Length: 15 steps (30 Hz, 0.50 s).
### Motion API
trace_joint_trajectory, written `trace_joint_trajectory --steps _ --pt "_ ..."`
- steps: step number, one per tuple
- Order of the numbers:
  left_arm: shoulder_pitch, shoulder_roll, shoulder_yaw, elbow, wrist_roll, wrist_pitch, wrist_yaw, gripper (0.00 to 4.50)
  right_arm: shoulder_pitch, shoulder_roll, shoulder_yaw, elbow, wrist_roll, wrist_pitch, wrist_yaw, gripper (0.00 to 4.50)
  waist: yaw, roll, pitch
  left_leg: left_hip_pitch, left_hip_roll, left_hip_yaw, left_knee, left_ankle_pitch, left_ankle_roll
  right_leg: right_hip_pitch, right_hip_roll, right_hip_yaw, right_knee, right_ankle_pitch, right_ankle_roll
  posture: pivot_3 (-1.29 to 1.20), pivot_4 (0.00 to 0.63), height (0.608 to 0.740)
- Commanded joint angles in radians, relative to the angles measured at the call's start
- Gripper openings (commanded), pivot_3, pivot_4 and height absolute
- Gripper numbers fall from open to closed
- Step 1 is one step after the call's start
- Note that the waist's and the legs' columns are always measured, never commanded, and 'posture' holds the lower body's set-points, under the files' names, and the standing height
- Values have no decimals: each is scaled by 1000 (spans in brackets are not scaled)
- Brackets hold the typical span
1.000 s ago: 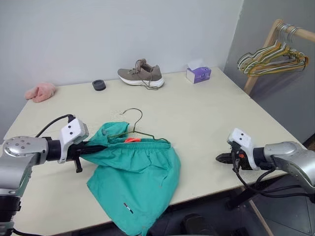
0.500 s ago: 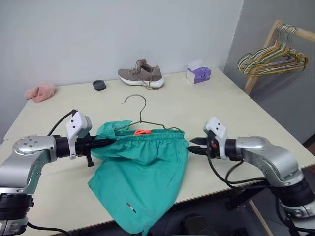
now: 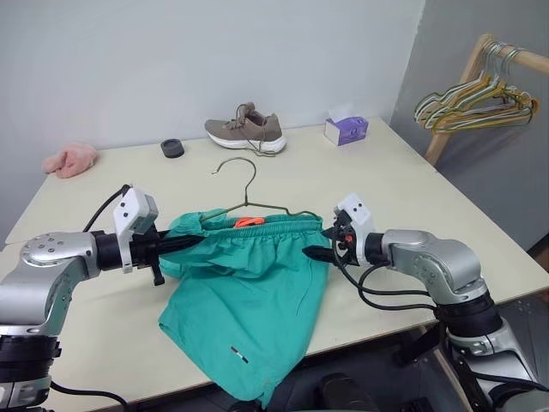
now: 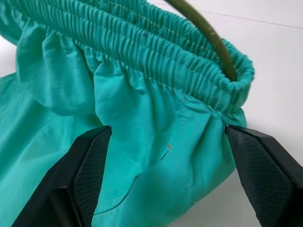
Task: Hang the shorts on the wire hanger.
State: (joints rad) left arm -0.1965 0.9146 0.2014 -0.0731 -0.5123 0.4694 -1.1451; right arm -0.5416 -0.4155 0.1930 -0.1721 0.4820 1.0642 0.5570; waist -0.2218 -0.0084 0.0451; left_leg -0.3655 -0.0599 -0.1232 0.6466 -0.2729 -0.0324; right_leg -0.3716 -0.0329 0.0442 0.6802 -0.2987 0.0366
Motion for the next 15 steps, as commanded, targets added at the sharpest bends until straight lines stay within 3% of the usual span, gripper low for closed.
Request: trace_joint_trajectory --steps 1,10,12,15 --pt "-12 1 35 -36 -25 -3 3 0 -39 8 -35 0 -25 -30 -26 4077 0 0 0 0 0 0 0 0 0 0 0 0 0 0 0 -246 0 740" --pt "8 5 47 -59 -27 4 5 0 22 -95 -104 -201 75 126 16 4077 4 -1 0 0 0 -1 0 0 0 0 0 -1 0 0 0 -234 0 740" --pt "8 5 49 -59 -30 7 5 0 35 -92 -124 -214 78 138 -4 4468 4 0 0 0 0 0 0 0 0 0 0 0 0 0 0 -244 0 740" --pt "-1 1 42 -56 -31 12 5 0 39 -64 -116 -187 60 133 -30 4494 1 0 0 0 0 0 0 0 0 0 0 0 0 0 0 -244 0 740"
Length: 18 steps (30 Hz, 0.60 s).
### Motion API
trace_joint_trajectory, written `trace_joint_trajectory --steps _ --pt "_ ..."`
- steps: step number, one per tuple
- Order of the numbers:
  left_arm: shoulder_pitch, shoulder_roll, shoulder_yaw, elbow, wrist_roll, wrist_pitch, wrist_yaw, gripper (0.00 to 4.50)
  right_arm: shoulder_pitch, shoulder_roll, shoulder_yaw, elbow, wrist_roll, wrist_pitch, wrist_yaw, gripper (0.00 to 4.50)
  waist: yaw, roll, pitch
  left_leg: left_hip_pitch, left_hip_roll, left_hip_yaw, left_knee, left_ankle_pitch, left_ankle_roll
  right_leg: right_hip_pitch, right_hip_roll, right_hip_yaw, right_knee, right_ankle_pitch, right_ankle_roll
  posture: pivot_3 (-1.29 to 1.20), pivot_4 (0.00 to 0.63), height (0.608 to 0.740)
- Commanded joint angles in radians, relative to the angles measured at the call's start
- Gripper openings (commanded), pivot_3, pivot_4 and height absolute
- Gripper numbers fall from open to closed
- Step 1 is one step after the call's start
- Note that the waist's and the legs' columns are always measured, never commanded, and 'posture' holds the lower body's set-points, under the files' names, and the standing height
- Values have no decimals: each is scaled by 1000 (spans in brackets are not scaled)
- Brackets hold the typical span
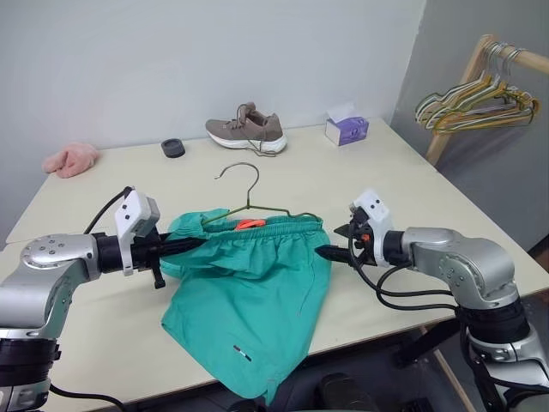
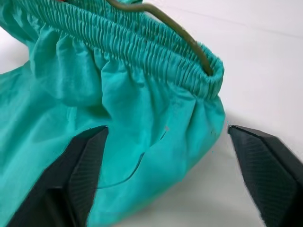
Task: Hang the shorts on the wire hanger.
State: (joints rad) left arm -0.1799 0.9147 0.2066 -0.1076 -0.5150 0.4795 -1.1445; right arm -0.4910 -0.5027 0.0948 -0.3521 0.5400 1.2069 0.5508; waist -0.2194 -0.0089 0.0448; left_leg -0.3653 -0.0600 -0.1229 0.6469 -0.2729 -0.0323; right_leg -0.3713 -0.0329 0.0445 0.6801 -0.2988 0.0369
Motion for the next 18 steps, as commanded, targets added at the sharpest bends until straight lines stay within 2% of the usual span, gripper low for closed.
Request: trace_joint_trajectory --steps 1,13,16,18 --pt "-22 -1 34 -19 -30 5 3 0 -19 44 -13 20 -2 -11 -32 4494 -2 0 0 0 0 0 0 0 0 0 0 0 0 0 0 -256 0 740" --pt "-45 -11 22 -23 -42 23 4 0 -135 193 88 393 -126 -211 -10 4494 -8 0 0 0 0 0 -1 0 0 0 1 0 1 0 -1 -236 0 740" --pt "-33 -10 29 -34 -45 29 6 0 -137 200 100 410 -148 -246 0 3871 -8 0 0 0 0 0 -1 0 0 -1 0 0 1 0 -1 -230 0 740" --pt "-25 -7 35 -39 -46 33 6 0 -130 195 97 409 -155 -260 6 3198 -7 0 0 0 0 0 0 0 0 -1 0 0 1 0 -1 -226 0 740"
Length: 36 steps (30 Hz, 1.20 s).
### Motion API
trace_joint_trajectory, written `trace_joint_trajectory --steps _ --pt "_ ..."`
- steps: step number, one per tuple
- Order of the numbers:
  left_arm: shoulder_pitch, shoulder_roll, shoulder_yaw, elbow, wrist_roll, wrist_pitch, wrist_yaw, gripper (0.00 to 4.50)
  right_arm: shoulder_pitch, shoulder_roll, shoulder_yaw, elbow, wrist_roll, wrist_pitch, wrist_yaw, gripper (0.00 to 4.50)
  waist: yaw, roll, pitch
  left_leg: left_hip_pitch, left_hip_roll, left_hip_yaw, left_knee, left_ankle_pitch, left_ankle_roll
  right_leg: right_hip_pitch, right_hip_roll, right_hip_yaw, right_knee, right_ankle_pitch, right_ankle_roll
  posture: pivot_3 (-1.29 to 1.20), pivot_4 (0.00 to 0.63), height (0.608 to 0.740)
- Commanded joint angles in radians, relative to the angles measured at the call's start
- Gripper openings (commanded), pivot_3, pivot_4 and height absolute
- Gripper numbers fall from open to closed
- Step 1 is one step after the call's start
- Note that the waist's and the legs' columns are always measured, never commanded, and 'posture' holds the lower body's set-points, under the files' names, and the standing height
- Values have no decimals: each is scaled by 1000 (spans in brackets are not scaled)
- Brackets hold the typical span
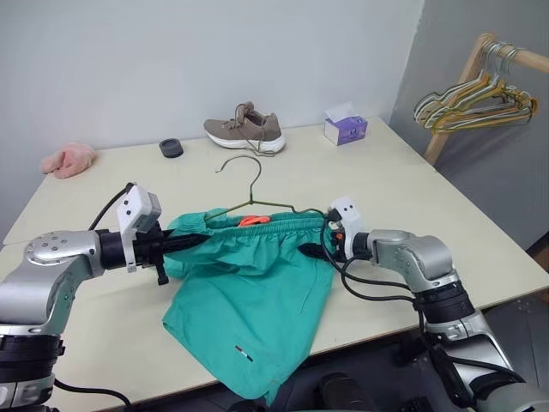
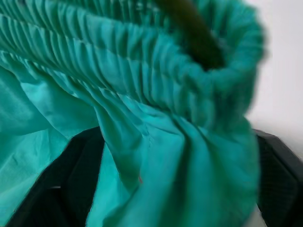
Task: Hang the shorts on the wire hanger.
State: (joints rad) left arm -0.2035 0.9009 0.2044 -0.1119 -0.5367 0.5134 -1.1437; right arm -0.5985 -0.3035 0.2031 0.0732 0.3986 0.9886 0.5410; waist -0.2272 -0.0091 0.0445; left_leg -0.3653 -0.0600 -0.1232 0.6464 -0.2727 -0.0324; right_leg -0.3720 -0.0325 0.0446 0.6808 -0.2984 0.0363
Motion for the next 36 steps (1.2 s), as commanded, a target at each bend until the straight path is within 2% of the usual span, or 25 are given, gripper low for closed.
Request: trace_joint_trajectory --steps 1,9,16,24,36 --pt "6 9 43 -37 -26 4 5 0 -16 -11 -18 -19 -21 -56 14 2893 2 0 0 0 0 0 0 0 0 0 0 0 0 0 0 -224 0 740" --pt "51 38 63 -41 -34 23 -14 0 28 -98 -49 -82 -27 -72 52 18 6 0 0 0 0 0 0 0 0 0 0 0 0 0 0 -226 0 740" --pt "67 71 55 -14 1 -6 -37 0 74 -191 -55 -168 -21 -55 100 18 6 0 0 0 0 0 0 0 0 0 0 -1 0 0 0 -234 0 740" --pt "93 127 4 26 116 -122 -65 0 122 -288 -47 -286 -6 -32 155 18 7 0 0 0 0 0 0 0 0 0 0 0 0 0 0 -236 0 740" --pt "98 176 -44 83 214 -246 -73 0 123 -404 -16 -319 -33 -111 223 18 9 0 0 0 0 0 0 0 0 1 0 -1 0 0 0 -239 0 740"
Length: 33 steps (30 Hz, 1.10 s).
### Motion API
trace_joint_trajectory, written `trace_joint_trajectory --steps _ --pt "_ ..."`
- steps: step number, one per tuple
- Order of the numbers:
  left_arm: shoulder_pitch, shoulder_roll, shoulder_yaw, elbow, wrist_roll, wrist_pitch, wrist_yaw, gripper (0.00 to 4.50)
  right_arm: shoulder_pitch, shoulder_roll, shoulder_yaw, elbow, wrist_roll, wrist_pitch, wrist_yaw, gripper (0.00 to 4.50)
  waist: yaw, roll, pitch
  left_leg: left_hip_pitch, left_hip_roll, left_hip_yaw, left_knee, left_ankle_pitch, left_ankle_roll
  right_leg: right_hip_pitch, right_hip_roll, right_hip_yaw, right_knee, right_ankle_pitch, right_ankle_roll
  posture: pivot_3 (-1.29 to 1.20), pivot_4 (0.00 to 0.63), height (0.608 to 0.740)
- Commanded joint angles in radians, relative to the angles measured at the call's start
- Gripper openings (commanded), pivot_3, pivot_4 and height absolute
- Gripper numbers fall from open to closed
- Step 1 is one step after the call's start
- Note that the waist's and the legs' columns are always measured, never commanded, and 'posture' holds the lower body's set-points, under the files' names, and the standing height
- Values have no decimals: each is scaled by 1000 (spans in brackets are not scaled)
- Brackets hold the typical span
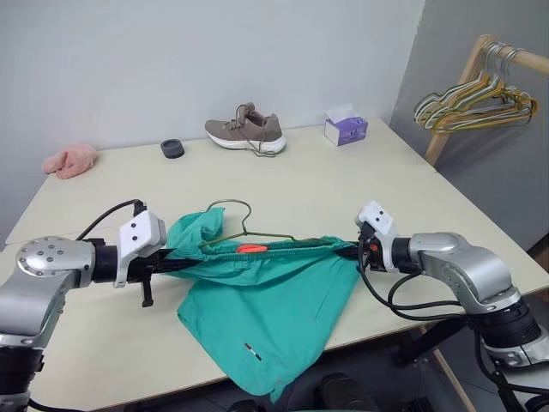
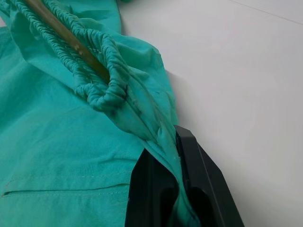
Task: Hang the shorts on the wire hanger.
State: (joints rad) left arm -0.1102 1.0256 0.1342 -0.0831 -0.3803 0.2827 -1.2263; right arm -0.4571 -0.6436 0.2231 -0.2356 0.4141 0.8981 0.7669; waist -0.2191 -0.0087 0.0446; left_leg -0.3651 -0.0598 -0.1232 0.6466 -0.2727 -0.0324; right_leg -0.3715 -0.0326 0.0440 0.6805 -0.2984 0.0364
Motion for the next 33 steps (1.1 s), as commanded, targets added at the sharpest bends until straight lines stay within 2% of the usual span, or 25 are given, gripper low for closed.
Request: trace_joint_trajectory --steps 1,9,16,20,25,27,33 --pt "6 54 21 58 66 -25 8 0 -21 -70 -30 -22 -50 -26 1 18 1 0 0 0 0 0 0 0 0 0 0 0 0 0 0 -241 0 740" --pt "-19 40 -24 70 93 -53 9 0 -42 -82 82 -120 -101 -100 24 18 0 0 0 0 0 0 0 0 0 0 0 0 0 0 0 -247 0 740" --pt "-64 -25 -68 38 72 -18 24 0 -111 -24 157 -183 -111 -114 61 18 -1 0 0 0 0 0 0 0 0 0 0 0 0 0 0 -251 0 740" --pt "-71 -58 -79 12 60 7 28 0 -131 -2 152 -194 -110 -107 75 921 -1 -1 0 0 0 0 0 0 0 0 0 0 0 0 0 -252 0 740" --pt "-62 -83 -84 -9 49 25 20 0 -138 -6 130 -223 -127 -117 62 2717 -1 -1 -1 0 0 0 0 0 0 0 0 -1 0 0 0 -254 0 740" --pt "-64 -93 -82 -15 43 36 21 0 -126 -39 133 -226 -152 -129 67 3377 -1 -1 -1 0 0 0 0 0 0 0 0 -1 0 0 0 -264 0 740" --pt "-84 -110 -85 -11 45 47 14 0 -79 -92 183 -204 -211 -182 91 3377 -2 -2 -1 0 0 0 1 0 0 0 0 -1 0 0 0 -276 0 740"
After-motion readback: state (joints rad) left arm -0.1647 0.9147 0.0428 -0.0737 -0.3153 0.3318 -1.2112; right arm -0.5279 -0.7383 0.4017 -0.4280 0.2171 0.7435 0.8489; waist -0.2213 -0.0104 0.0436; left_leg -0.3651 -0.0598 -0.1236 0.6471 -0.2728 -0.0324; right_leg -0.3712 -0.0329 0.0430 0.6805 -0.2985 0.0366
